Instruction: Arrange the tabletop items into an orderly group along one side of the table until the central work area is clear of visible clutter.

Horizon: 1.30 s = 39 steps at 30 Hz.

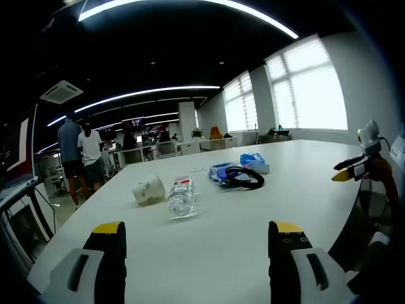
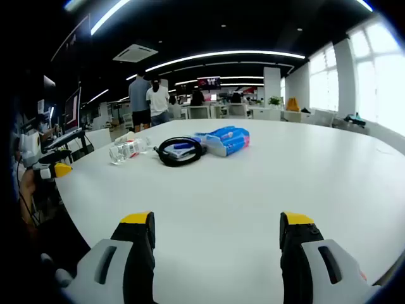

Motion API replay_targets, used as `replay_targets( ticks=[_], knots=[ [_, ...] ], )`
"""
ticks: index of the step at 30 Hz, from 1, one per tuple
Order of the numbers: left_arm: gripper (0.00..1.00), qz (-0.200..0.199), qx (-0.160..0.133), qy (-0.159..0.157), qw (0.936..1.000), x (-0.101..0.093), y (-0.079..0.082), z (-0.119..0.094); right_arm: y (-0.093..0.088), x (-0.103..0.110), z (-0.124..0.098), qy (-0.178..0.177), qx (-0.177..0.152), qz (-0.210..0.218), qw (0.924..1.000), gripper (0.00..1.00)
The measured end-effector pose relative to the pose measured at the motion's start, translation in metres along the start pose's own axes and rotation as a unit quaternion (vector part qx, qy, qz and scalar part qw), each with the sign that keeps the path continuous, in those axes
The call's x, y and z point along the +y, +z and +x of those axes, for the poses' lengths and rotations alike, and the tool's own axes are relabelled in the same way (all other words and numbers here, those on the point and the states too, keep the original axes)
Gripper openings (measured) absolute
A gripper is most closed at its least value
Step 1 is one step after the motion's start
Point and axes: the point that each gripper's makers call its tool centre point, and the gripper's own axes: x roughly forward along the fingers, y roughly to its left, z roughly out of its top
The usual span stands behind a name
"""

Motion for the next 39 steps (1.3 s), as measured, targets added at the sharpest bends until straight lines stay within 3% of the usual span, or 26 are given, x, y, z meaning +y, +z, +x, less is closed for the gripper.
replay_targets(
  ticks=[39],
  knots=[
    [0.91,0.007,0.004,0.002,1.0000,0.0006,0.0007,-0.0004,-0.0013,-0.0023,-0.0021,0.003,0.009,0.003,1.0000,0.74]
  ],
)
